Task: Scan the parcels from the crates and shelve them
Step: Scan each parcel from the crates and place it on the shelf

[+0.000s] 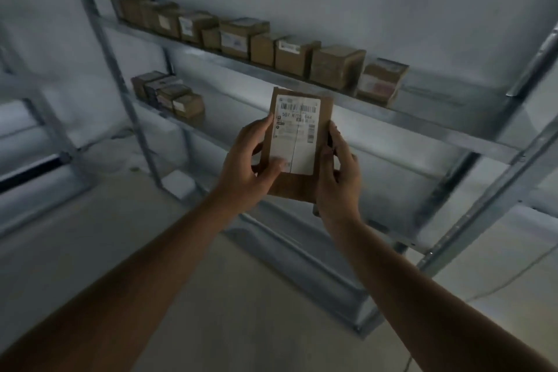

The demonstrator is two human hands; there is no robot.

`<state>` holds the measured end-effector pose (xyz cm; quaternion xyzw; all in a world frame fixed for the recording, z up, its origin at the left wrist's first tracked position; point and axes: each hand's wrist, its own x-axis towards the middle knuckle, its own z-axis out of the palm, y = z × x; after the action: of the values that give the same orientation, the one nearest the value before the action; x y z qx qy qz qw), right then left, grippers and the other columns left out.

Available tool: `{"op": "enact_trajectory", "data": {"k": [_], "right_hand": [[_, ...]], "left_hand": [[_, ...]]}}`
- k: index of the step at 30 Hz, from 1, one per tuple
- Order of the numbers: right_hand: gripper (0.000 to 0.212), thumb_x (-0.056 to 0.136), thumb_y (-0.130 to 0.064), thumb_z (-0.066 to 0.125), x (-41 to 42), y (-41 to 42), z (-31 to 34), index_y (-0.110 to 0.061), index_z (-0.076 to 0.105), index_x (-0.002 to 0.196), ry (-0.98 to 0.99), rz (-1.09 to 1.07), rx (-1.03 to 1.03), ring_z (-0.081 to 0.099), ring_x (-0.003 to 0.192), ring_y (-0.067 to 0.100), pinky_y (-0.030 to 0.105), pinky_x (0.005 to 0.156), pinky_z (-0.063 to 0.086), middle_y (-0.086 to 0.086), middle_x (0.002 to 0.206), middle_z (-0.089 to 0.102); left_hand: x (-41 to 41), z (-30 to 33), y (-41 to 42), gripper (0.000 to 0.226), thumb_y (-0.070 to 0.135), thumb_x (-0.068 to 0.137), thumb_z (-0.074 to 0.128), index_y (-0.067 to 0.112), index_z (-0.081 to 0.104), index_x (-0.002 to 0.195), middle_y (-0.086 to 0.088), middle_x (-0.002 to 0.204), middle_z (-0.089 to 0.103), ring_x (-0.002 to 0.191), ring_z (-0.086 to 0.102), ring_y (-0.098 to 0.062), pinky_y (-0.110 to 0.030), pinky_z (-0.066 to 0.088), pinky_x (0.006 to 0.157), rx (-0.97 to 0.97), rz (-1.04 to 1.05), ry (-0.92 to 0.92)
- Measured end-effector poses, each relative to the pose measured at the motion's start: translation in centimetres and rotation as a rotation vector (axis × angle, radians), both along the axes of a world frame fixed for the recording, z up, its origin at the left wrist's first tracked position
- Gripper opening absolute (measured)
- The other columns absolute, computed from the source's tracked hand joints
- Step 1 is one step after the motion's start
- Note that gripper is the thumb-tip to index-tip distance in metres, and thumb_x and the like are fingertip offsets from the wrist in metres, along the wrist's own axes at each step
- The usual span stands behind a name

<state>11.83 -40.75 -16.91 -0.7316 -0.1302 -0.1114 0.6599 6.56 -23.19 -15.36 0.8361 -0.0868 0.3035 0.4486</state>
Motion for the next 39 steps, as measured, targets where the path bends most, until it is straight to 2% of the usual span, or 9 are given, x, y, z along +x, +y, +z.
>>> {"op": "enact_trajectory", "data": {"k": [2, 5, 10, 14, 16, 20, 23, 32, 39], "right_hand": [[0.045, 0.114, -0.034, 0.046, 2.6, 2.7, -0.4, -0.04, 0.046, 0.158, 0.016, 0.039, -0.003, 0.05, 0.114, -0.009, 0.014, 0.093, 0.044, -0.008, 0.129, 0.049], [0.044, 0.113, -0.036, 0.046, 6.0, 6.7, -1.0, -0.044, 0.047, 0.156, 0.036, 0.102, -0.008, 0.051, 0.115, -0.007, 0.029, 0.105, 0.047, -0.016, 0.124, 0.049], [0.046, 0.114, -0.03, 0.045, 9.9, 13.6, -2.6, -0.033, 0.046, 0.159, 0.052, 0.173, -0.075, 0.044, 0.104, -0.032, -0.006, 0.082, 0.038, -0.008, 0.127, 0.05], [0.045, 0.114, -0.029, 0.044, 12.5, 19.7, -4.0, -0.035, 0.044, 0.16, 0.114, 0.228, -0.084, 0.045, 0.101, -0.031, -0.009, 0.074, 0.037, -0.009, 0.124, 0.048], [0.045, 0.114, -0.031, 0.043, 13.8, 23.2, -4.7, -0.037, 0.042, 0.16, 0.145, 0.25, -0.086, 0.049, 0.106, -0.017, -0.008, 0.071, 0.039, -0.006, 0.129, 0.046], [0.045, 0.114, -0.033, 0.045, 16.5, 30.7, -6.8, -0.037, 0.044, 0.159, 0.151, 0.207, -0.07, 0.054, 0.112, -0.003, 0.001, 0.078, 0.048, -0.004, 0.132, 0.049], [0.045, 0.114, -0.033, 0.045, 18.5, 36.4, -8.3, -0.038, 0.045, 0.159, 0.179, 0.139, -0.08, 0.054, 0.113, -0.005, 0.006, 0.081, 0.048, -0.005, 0.136, 0.051], [0.046, 0.113, -0.041, 0.044, 24.7, 49.2, -11.3, -0.045, 0.043, 0.159, 0.324, -0.001, -0.107, 0.055, 0.129, 0.018, 0.041, 0.101, 0.057, -0.001, 0.145, 0.051], [0.045, 0.112, -0.045, 0.043, 32.2, 55.6, -14.5, -0.044, 0.045, 0.157, 0.399, -0.085, -0.144, 0.06, 0.127, 0.022, 0.045, 0.097, 0.061, 0.002, 0.143, 0.054]], "left_hand": [[1.7, -0.3, 2.4, 0.077, 0.032, 0.093, 0.068, 0.016, 0.035, 0.161, 0.0, 0.154, 0.045, 0.142, 0.049, -0.015, -0.04, 0.057, 0.105, 0.005, 0.058, 0.012], [3.7, -0.6, 5.8, 0.077, 0.027, 0.092, 0.069, 0.02, 0.035, 0.161, 0.006, 0.153, 0.044, 0.143, 0.047, -0.012, -0.039, 0.054, 0.11, -0.012, 0.133, 0.06], [6.1, -2.0, 11.9, 0.077, 0.028, 0.095, 0.069, 0.027, 0.032, 0.163, 0.009, 0.155, 0.04, 0.144, 0.045, -0.016, -0.046, 0.055, 0.108, -0.064, 0.196, 0.149], [8.2, -3.6, 17.8, 0.076, 0.021, 0.097, 0.071, 0.026, 0.033, 0.163, 0.008, 0.155, 0.041, 0.142, 0.046, -0.014, -0.04, 0.058, 0.104, -0.093, 0.262, 0.21], [9.6, -4.5, 21.4, 0.076, 0.021, 0.097, 0.072, 0.027, 0.034, 0.162, 0.008, 0.155, 0.041, 0.143, 0.047, -0.018, -0.038, 0.059, 0.101, -0.098, 0.259, 0.229], [13.0, -6.1, 29.4, 0.076, 0.022, 0.097, 0.072, 0.029, 0.034, 0.162, 0.007, 0.154, 0.041, 0.143, 0.047, -0.018, -0.038, 0.06, 0.1, -0.093, 0.202, 0.264], [15.7, -6.8, 35.5, 0.078, 0.019, 0.097, 0.072, 0.027, 0.033, 0.163, 0.007, 0.153, 0.041, 0.141, 0.047, -0.014, -0.036, 0.059, 0.102, -0.085, 0.144, 0.292], [23.7, -9.1, 49.0, 0.073, 0.024, 0.099, 0.07, 0.033, 0.031, 0.161, 0.007, 0.156, 0.04, 0.139, 0.042, -0.007, -0.039, 0.055, 0.108, -0.08, 0.016, 0.427], [32.5, -11.9, 56.0, 0.073, 0.029, 0.099, 0.071, 0.034, 0.033, 0.161, 0.005, 0.159, 0.045, 0.144, 0.047, -0.018, -0.041, 0.057, 0.106, -0.08, -0.039, 0.546]]}}
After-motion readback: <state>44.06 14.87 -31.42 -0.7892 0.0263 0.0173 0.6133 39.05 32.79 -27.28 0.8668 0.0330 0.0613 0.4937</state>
